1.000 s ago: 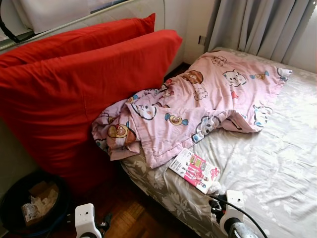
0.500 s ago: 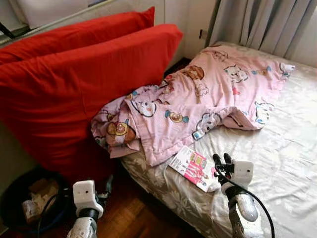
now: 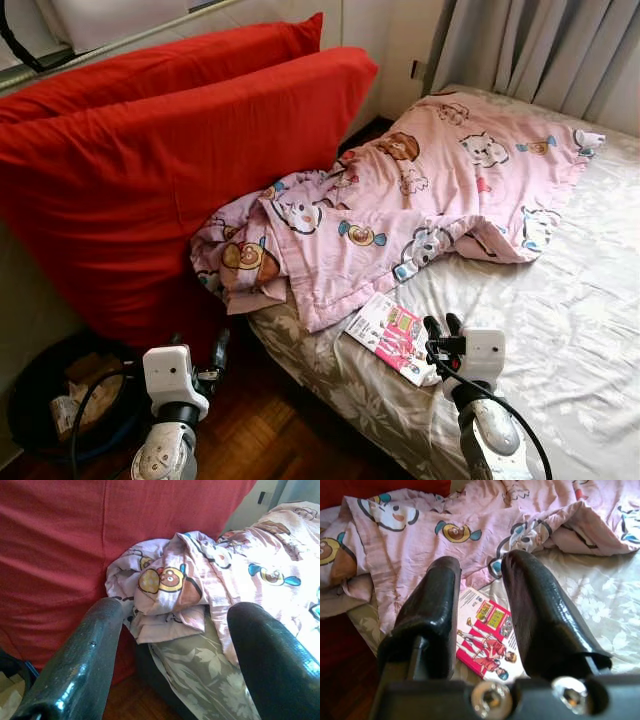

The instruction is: Clean up the room

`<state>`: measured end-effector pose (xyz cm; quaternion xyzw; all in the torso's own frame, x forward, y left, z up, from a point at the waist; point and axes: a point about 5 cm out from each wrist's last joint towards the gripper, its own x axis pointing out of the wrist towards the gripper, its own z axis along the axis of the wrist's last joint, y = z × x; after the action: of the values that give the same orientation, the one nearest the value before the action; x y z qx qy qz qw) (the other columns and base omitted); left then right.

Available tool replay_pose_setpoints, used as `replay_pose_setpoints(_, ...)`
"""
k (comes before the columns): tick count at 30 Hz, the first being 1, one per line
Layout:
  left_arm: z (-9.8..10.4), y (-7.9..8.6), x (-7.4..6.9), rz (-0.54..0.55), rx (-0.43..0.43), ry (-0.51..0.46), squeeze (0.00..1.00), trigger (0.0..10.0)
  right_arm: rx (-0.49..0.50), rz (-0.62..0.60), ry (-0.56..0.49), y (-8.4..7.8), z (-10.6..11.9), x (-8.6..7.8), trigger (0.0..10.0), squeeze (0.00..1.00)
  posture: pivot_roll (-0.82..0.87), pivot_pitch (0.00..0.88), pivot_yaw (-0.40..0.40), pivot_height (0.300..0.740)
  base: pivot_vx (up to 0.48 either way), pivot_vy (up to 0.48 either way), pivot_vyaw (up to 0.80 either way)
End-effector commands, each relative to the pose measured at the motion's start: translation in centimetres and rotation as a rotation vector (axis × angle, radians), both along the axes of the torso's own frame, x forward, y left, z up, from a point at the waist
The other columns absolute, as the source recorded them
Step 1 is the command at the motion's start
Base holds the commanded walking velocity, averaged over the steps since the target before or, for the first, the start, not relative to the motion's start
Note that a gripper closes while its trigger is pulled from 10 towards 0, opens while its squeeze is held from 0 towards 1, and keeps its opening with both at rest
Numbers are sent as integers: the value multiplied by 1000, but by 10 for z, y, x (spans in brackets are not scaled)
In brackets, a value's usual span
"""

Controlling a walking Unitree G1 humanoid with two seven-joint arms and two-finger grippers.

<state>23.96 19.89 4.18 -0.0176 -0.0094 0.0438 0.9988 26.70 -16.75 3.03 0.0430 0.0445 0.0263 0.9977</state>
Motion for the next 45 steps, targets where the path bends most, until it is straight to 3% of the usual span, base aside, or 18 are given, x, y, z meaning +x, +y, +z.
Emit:
replay_pose_setpoints(1,-4,-2,-5,-1,9,37,0,10000,-11,0,-7,1,2,-2,10000,0,-78,47,29,690,0,0,0)
replay_pose_setpoints(10,-2,-2,-4,-4,2,55,0,10000,8,-12,47,2,-2,1,10000,0,-72,63,26,680,0,0,0)
replay_pose_setpoints(45,-4,4,0,-17,-17,101,0,10000,30,-6,69,7,-6,7,10000,0,-48,90,34,653,0,0,0)
